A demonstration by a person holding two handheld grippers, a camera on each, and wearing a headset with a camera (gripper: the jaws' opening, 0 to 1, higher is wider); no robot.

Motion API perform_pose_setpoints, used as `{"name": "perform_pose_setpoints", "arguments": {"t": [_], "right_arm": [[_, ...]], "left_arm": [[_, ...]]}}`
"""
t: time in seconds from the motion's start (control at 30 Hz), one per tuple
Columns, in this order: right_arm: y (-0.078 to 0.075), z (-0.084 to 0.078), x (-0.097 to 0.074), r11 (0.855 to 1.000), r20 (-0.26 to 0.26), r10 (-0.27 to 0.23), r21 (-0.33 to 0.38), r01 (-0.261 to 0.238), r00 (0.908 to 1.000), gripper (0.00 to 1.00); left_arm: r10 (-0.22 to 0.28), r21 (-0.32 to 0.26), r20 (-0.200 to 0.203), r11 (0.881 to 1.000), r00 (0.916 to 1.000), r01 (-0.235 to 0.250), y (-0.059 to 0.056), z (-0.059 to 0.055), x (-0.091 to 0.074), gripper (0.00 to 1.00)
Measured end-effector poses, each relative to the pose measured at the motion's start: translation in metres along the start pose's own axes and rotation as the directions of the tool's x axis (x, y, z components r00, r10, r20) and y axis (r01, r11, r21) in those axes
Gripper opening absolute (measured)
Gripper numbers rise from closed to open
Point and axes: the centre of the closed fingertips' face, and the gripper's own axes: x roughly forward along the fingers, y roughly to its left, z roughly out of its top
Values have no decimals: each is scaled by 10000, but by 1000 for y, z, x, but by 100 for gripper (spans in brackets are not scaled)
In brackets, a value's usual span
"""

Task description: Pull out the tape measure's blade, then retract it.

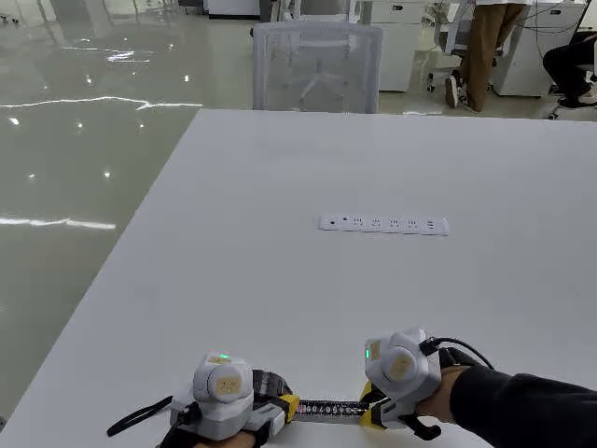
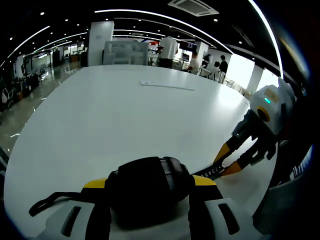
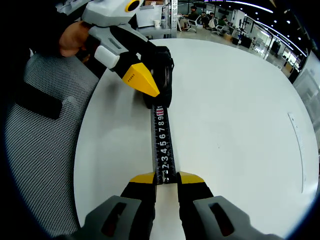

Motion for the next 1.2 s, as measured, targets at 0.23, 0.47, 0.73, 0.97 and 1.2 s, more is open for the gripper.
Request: {"name": "perform_pose_setpoints", "arguments": {"t": [0.23,0.47,0.73,0.97,1.2], "right_arm": [[0,5,3,10000,15,-4,36,4,10000,13],[0,11,4,10000,98,4,52,-5,10000,13],[-1,18,9,10000,184,50,50,-51,9998,13],[0,26,12,9999,282,95,32,-96,9996,13],[1,32,16,9999,403,139,48,-141,9991,12]], "left_arm": [[-65,-108,68,9999,10000,66,0,0,0,58],[-147,-124,52,9998,9999,148,1,0,0,58],[-220,-190,38,9996,9998,220,0,1,-1,58],[-243,-198,45,9995,9997,244,0,1,-1,58],[-279,-257,60,9993,9996,281,0,0,-2,58]]}}
